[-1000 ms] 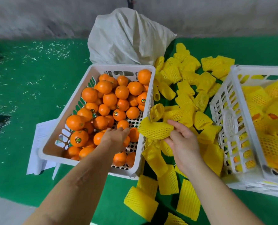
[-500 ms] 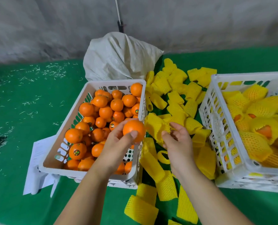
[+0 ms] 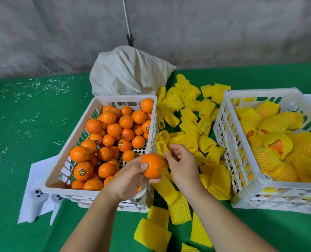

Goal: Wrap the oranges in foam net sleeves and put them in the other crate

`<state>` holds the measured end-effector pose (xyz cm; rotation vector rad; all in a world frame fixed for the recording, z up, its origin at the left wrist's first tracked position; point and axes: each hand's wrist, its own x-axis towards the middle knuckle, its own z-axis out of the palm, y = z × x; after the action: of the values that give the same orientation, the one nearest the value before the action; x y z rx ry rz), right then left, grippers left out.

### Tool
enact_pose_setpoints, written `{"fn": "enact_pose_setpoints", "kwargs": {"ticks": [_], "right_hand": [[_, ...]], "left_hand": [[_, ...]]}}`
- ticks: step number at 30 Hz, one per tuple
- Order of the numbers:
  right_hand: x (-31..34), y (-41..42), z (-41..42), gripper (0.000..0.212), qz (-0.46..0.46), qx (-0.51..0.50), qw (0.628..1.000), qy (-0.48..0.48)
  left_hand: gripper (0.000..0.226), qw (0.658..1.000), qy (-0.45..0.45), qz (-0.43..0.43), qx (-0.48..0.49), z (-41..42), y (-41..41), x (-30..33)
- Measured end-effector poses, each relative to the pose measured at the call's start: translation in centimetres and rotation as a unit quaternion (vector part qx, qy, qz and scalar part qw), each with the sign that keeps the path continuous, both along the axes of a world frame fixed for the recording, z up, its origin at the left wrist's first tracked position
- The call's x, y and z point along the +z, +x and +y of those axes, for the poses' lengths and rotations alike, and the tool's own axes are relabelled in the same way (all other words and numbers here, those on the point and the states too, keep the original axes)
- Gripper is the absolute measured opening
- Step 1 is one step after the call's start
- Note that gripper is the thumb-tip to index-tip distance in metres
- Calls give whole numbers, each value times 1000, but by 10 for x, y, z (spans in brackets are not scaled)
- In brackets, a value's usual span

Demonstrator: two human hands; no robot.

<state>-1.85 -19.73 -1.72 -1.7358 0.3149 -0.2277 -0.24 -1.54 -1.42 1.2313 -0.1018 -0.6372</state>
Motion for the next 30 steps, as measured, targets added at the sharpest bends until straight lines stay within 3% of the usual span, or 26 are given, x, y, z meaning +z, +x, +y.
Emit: {"fn": "enact_pose_setpoints", "kwargs": {"ticks": [4,11,14,17,24,27,30], "right_hand": [[-3,-3,6,15,1,20,998,-62],[1,-12,1,13,-53,-6,998,-19],[4,-21,-3,17,-131,-12,985,-110],[2,-23,-10,16,-225,30,945,-238],[6,-20,-6,17,-216,41,948,-229],[18,-13,-16,18,-205,40,947,-246],[28,-19,-12,17,-243,77,918,-304]], "left_hand": [[111,1000,5,-11,2,-1,-2,0],[48,986,59,-74,134,-26,4,-1],[58,979,23,-101,177,-36,7,-7],[75,973,-12,-94,211,-36,9,-12],[68,975,45,-186,110,-30,4,-20],[60,961,70,-224,149,-39,-2,-14],[52,953,70,-223,195,-41,-5,-14]]}}
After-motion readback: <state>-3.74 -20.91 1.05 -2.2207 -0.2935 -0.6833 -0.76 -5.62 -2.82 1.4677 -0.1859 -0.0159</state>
